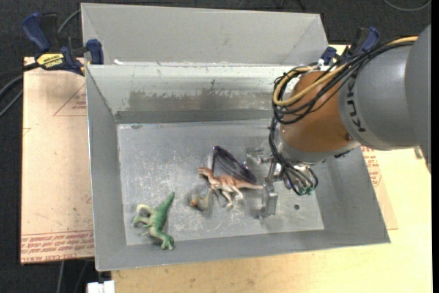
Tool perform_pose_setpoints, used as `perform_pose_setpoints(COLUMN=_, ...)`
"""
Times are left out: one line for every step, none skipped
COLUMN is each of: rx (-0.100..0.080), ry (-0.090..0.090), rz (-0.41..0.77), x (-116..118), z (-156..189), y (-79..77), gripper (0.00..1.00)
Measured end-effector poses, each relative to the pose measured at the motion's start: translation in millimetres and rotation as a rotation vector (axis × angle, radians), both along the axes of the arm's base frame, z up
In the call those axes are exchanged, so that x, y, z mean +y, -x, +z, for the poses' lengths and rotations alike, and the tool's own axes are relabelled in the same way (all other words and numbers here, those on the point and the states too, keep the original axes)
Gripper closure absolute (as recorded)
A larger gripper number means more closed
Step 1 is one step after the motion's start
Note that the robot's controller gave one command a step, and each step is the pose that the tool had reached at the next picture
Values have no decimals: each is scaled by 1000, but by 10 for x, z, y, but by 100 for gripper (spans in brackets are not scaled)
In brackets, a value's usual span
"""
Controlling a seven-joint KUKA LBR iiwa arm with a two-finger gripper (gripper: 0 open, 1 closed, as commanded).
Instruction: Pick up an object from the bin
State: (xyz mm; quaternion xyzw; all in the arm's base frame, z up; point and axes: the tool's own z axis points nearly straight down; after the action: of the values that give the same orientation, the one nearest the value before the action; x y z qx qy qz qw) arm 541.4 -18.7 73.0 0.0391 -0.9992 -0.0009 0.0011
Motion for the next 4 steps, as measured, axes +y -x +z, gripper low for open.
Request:
perform_pose_setpoints(rx=-4, ry=1, rz=47, x=50, z=-32, y=231, gripper=100)
perform_pose_setpoints(rx=-4, ry=1, rz=48, x=53, z=-33, y=230, gripper=0)
perform_pose_setpoints(rx=-4, ry=1, rz=47, x=54, z=-33, y=230, gripper=0)
perform_pose_setpoints(rx=-5, ry=1, rz=-148, x=591, z=14, y=-44, gripper=0)
